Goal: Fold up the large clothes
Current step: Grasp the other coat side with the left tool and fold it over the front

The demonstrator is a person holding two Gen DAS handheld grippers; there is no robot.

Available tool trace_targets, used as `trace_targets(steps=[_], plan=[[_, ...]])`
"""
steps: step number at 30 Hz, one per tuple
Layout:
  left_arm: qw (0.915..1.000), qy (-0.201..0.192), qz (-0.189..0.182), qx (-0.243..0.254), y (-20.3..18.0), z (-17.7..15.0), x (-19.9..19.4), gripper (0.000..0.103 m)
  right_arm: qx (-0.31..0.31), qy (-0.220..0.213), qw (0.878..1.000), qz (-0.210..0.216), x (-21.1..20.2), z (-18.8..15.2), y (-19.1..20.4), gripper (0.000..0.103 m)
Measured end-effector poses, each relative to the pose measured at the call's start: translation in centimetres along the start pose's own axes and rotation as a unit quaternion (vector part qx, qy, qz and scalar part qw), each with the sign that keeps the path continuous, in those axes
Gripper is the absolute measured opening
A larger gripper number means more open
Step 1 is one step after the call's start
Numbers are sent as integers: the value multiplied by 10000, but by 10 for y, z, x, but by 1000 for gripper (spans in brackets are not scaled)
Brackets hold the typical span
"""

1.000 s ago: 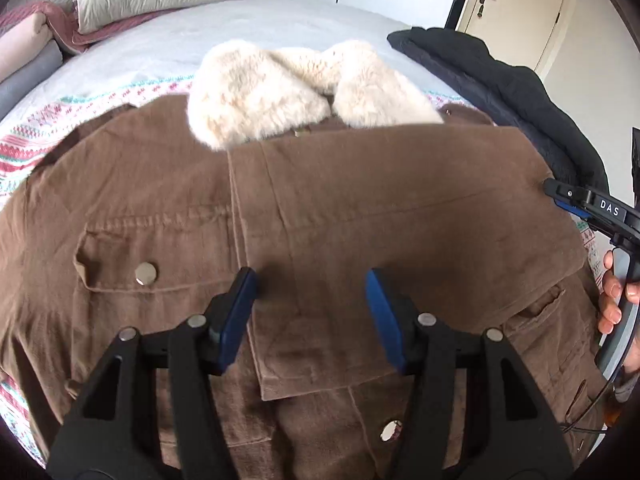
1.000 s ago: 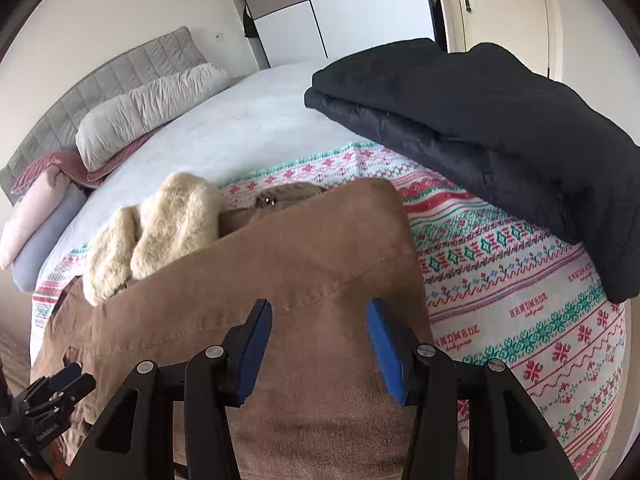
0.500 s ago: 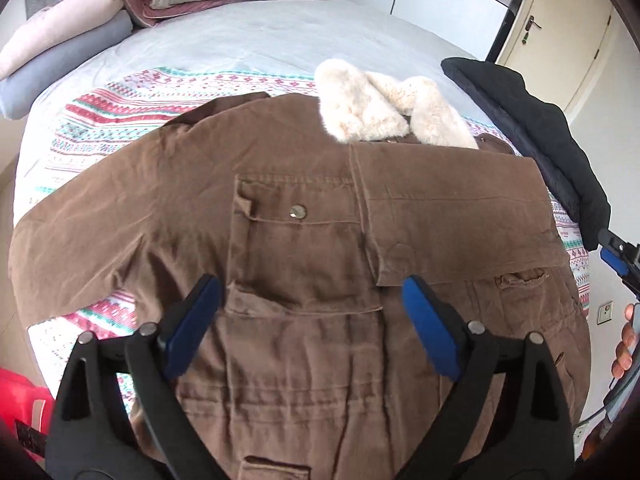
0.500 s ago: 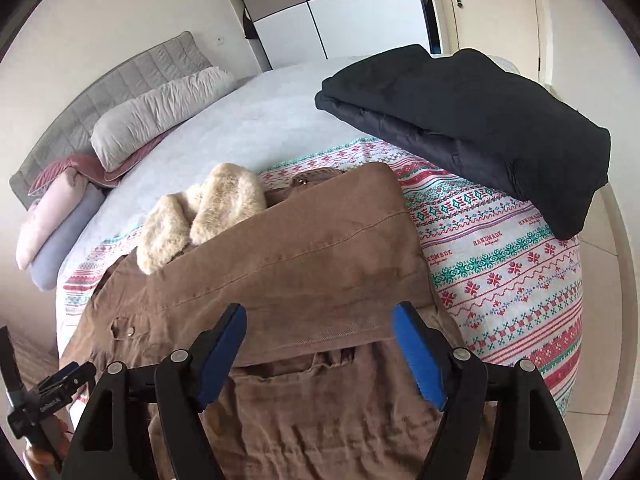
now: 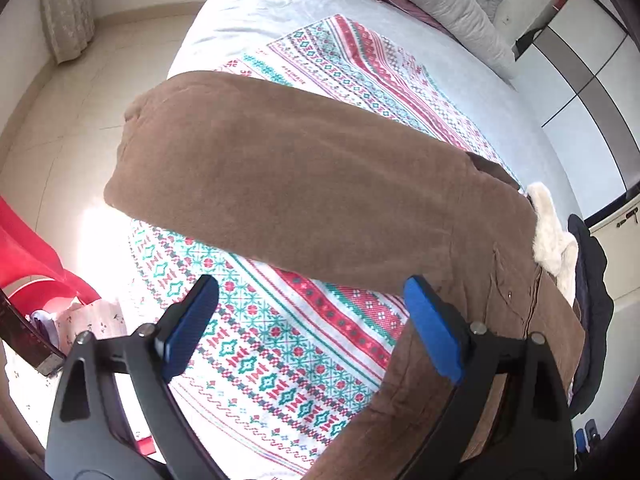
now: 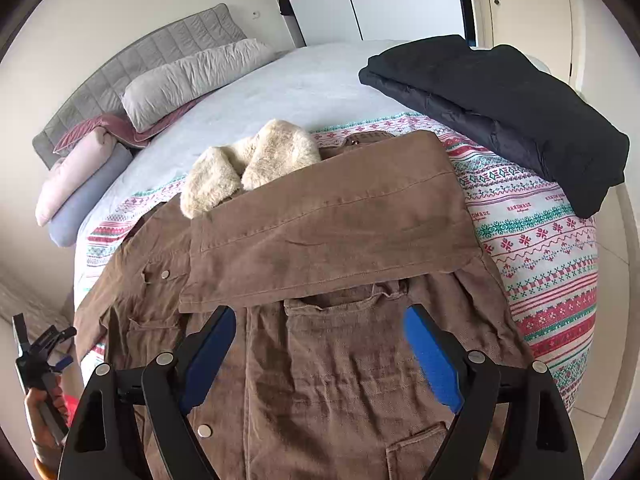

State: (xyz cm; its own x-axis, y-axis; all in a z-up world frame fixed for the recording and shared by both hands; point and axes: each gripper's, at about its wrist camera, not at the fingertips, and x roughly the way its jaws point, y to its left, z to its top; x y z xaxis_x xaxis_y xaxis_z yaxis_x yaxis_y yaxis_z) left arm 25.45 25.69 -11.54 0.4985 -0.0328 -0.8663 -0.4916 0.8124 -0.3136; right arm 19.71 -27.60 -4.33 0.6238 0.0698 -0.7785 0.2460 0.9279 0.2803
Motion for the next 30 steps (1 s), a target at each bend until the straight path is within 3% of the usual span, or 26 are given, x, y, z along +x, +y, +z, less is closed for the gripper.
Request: trace_targets(steps=[4, 8, 11, 14, 20, 22, 23, 24, 30], plan=[[9977, 46, -256, -626, 35, 6, 14, 94, 244, 111, 9996, 64, 8, -2, 1, 87], [9902, 336, -722, -1147, 50, 6, 38, 94, 41, 131, 9999, 78, 11, -7, 12, 87], [9874, 149, -941, -1266, 54, 8, 38, 94, -104, 204, 9997, -29, 16, -11, 18, 87], [9792, 63, -1324, -1537, 63, 12, 41, 92, -73, 237, 9997, -23, 18, -13, 18, 87], [9632, -118, -1664, -2109, 82, 16, 49, 64, -69, 229, 9997, -57, 19, -15, 16, 87], [9624, -159, -1604, -2186, 85, 17, 52, 50, -38, 284, 9996, -62, 21, -15, 14, 87], [9643, -192, -1450, -2210, 85, 17, 52, 31, -11, 311, 9995, -44, 23, -16, 13, 87], [9676, -248, -1270, -2169, 84, 18, 50, 19, 16, 334, 9994, -16, 23, -16, 12, 87], [9802, -951, -1027, -1402, 53, 24, 16, 11, -6, 365, 9993, 14, 23, -17, 10, 87]])
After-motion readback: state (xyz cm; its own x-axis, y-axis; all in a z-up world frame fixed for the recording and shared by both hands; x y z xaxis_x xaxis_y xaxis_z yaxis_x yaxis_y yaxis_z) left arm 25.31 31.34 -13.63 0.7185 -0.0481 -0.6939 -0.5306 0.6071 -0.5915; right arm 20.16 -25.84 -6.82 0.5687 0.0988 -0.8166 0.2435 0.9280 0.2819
